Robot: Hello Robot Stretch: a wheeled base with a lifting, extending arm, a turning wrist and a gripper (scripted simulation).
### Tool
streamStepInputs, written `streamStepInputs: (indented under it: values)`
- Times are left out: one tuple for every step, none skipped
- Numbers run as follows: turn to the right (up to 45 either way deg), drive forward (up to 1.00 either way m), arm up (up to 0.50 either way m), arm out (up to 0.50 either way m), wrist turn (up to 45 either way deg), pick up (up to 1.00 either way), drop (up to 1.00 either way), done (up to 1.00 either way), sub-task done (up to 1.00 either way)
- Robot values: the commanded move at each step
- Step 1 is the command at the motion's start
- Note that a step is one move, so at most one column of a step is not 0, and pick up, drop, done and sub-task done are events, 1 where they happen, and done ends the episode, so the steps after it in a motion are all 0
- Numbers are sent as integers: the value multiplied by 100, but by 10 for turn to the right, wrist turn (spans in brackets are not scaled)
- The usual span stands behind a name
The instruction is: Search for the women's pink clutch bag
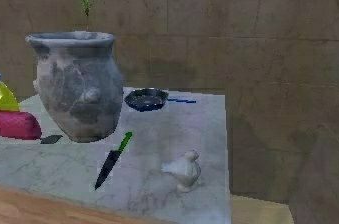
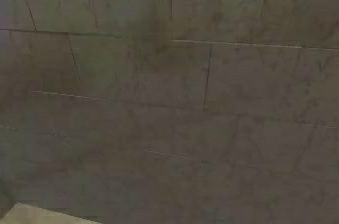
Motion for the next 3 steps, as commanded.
streamStepInputs:
  values:
    - [180, 0, 0, 0, 0, 0, 0, 0, 0]
    - [0, 10, 0, 0, 0, 0, 0, 0, 0]
    - [-450, 0, 0, 0, 0, 0, 0, 0, 0]
